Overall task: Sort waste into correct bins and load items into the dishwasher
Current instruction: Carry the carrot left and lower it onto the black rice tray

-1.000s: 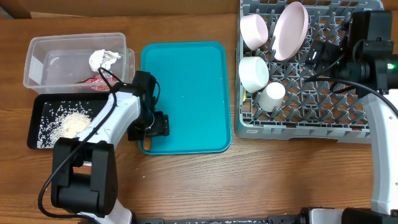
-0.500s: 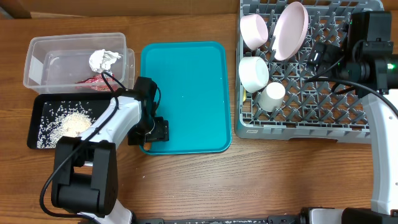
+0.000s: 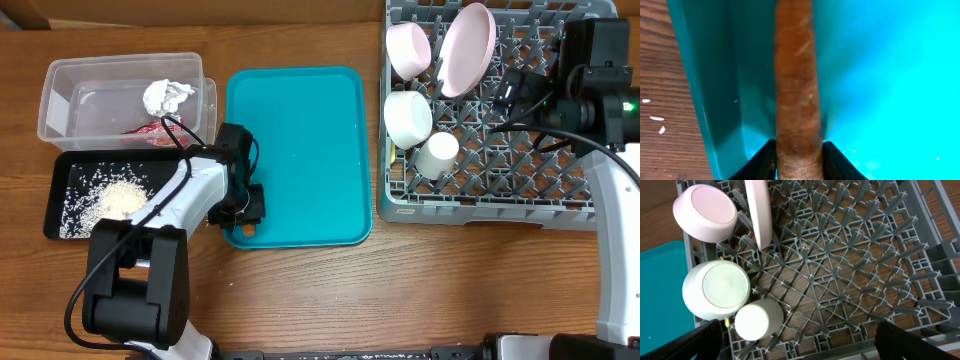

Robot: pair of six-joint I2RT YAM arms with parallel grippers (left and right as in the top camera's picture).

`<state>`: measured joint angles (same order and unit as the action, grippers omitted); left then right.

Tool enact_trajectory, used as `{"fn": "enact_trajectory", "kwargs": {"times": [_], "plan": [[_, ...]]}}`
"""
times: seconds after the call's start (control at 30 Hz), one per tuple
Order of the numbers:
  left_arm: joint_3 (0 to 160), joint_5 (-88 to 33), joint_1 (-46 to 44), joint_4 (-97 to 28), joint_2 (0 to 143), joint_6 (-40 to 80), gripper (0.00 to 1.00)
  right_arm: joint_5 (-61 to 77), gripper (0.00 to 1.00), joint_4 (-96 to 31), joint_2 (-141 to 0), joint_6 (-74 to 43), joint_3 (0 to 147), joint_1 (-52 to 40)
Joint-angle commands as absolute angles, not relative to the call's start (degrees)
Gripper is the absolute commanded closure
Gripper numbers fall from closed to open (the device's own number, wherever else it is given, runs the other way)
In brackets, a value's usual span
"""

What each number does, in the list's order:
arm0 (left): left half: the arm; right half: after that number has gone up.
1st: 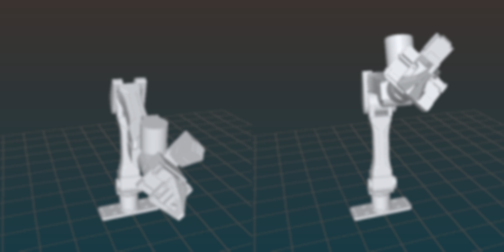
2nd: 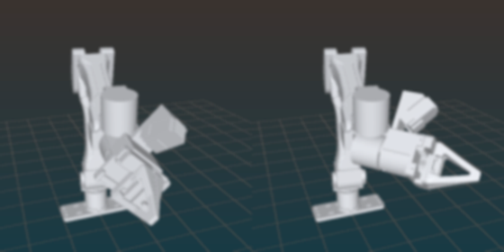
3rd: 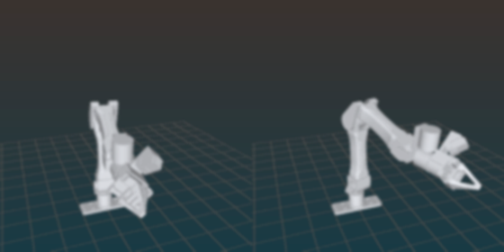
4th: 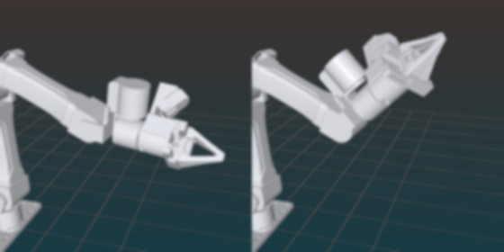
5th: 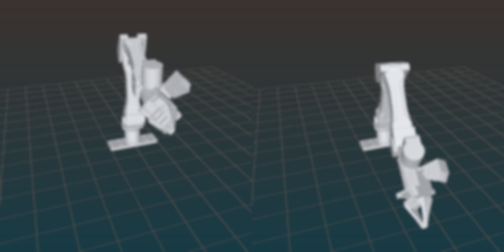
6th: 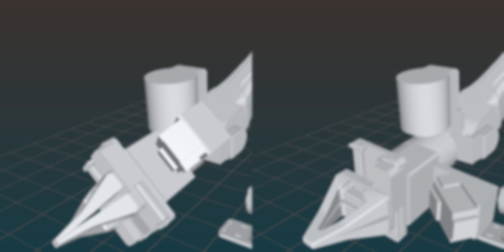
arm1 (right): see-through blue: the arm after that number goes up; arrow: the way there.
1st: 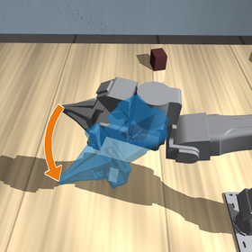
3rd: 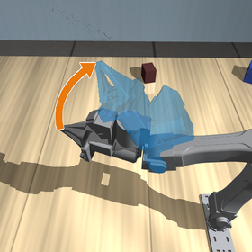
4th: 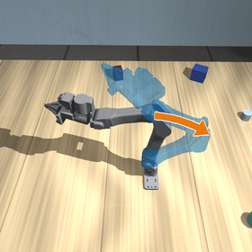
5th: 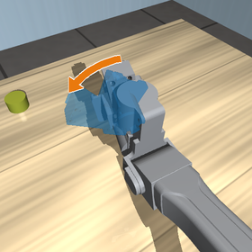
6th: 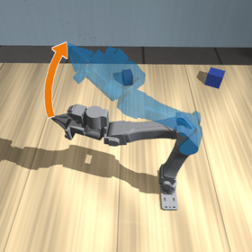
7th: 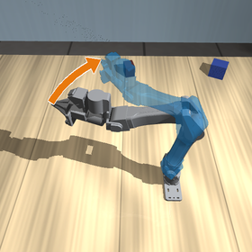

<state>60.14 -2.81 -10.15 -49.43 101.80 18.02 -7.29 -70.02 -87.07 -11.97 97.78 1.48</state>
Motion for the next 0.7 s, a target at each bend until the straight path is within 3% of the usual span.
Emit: {"fn": "enact_trajectory", "kwargs": {"times": [0.0, 0.3, 0.47, 0.67], "plan": [[59.9, -2.6, -10.5, -49.0, 101.3, 18.0, 0.82, -7.9, 0.00, -70.0, -86.9, -12.0, 97.9, 1.7], [69.9, -4.1, -10.5, -57.3, 101.2, 18.0, 0.93, -7.9, 0.00, -70.0, -86.9, -12.0, 97.9, 1.7], [83.7, -3.7, -10.5, -68.2, 101.2, 18.0, 0.96, -7.9, 0.00, -70.0, -86.9, -12.0, 97.9, 1.7], [102.8, 5.4, -8.3, -82.0, 101.2, 23.5, 0.96, -7.9, 0.00, -70.0, -86.9, -12.0, 97.9, 1.7]]}}
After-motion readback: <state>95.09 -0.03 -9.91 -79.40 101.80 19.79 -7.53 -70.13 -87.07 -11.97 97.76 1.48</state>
